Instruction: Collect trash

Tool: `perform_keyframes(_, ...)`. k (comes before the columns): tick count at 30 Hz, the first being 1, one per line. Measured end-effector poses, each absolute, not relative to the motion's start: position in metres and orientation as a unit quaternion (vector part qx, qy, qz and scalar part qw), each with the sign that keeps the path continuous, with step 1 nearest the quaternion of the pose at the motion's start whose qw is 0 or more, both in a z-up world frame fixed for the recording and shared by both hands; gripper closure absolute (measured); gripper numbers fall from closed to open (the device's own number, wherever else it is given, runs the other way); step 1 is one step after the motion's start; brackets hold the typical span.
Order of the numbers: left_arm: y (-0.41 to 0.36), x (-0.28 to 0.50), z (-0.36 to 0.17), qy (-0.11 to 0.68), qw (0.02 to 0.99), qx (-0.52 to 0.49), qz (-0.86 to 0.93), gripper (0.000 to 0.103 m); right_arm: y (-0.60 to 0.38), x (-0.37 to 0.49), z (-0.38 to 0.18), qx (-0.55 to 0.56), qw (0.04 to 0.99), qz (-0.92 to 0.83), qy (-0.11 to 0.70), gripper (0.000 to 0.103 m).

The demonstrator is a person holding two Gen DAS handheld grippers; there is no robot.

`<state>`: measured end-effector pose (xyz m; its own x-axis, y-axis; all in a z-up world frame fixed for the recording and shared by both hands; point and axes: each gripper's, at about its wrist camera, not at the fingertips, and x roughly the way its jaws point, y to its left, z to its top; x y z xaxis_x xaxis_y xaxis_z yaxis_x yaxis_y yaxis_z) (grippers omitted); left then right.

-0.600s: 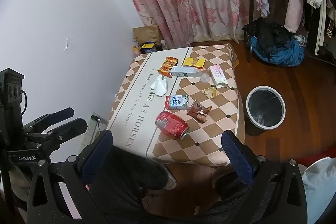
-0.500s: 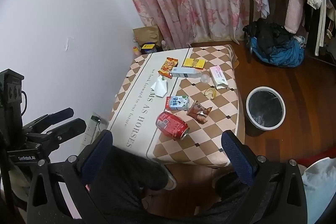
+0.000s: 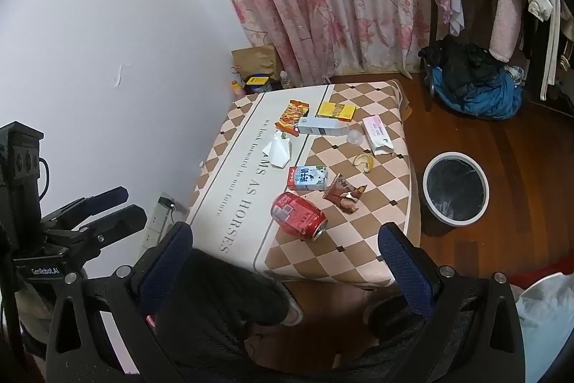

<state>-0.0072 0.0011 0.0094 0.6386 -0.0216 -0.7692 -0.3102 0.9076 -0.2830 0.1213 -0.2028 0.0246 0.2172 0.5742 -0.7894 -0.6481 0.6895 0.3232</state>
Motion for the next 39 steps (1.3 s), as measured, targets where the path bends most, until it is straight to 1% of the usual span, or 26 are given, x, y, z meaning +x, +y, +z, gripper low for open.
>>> perform_keyframes(39, 0.012, -0.015, 0.017, 0.403, 0.887, -0.209, 0.086, 0.0, -0.191, 0.117, 0.022, -0.036, 0.772, 0.408, 0.486, 0.0)
